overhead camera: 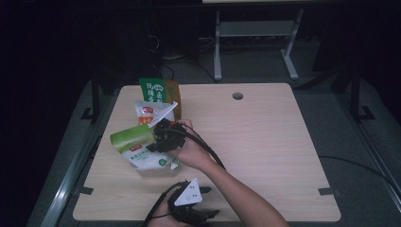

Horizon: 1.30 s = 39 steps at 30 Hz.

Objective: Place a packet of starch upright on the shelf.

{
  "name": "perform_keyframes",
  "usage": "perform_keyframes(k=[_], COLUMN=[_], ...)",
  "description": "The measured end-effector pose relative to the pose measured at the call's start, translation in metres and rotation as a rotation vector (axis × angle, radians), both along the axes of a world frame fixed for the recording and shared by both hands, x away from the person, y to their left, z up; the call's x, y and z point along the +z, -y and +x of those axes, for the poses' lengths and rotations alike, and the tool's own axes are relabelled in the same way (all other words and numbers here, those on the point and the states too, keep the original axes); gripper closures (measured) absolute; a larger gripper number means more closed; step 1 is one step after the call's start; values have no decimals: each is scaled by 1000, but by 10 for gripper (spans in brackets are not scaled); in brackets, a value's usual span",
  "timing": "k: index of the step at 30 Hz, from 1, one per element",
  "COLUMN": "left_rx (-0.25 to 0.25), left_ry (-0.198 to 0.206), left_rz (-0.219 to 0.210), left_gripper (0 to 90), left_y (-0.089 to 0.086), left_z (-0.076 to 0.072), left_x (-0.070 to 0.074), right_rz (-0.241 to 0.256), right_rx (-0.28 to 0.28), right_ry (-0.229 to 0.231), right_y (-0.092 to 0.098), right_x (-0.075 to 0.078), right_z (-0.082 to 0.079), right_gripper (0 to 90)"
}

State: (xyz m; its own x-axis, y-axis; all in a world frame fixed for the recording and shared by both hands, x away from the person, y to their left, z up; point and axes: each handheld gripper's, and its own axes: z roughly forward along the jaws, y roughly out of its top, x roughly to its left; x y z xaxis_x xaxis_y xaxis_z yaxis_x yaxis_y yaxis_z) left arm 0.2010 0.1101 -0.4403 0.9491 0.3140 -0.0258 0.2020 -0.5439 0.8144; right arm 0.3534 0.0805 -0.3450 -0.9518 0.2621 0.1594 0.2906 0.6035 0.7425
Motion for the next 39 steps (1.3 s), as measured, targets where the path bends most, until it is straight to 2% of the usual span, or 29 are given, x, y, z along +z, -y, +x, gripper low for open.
perform_keyframes(k=[6, 12, 13, 19, 21, 25, 31, 39], left_rx=[-3, 6, 6, 15, 23, 29, 34, 29], left_ry=[-5, -6, -8, -8, -7, -5, -1, 4], left_rz=[-4, -9, -10, -16, -16, -14, -18, -12], left_gripper=[300, 300, 299, 291, 286, 284, 282, 276], left_y=[0, 0, 0, 1, 0, 0, -1, 0], left_z=[0, 1, 1, 1, 3, 4, 4, 4], left_x=[1, 0, 0, 0, 0, -1, 0, -1], right_rz=[-14, -25, -20, -1, 8, 24, 34, 45], right_rx=[9, 0, -10, -13, -24, -20, -30, -27], right_ry=[10, 8, -13, -44, -74, -87, -104, -108], right_y=[2, 6, 10, 19, 23, 27, 28, 34], right_x=[-6, -13, -17, -24, -28, -31, -32, -29], right_z=[-1, 0, 1, 5, 6, 8, 7, 8], right_gripper=[868, 888, 889, 890, 890, 888, 874, 784])
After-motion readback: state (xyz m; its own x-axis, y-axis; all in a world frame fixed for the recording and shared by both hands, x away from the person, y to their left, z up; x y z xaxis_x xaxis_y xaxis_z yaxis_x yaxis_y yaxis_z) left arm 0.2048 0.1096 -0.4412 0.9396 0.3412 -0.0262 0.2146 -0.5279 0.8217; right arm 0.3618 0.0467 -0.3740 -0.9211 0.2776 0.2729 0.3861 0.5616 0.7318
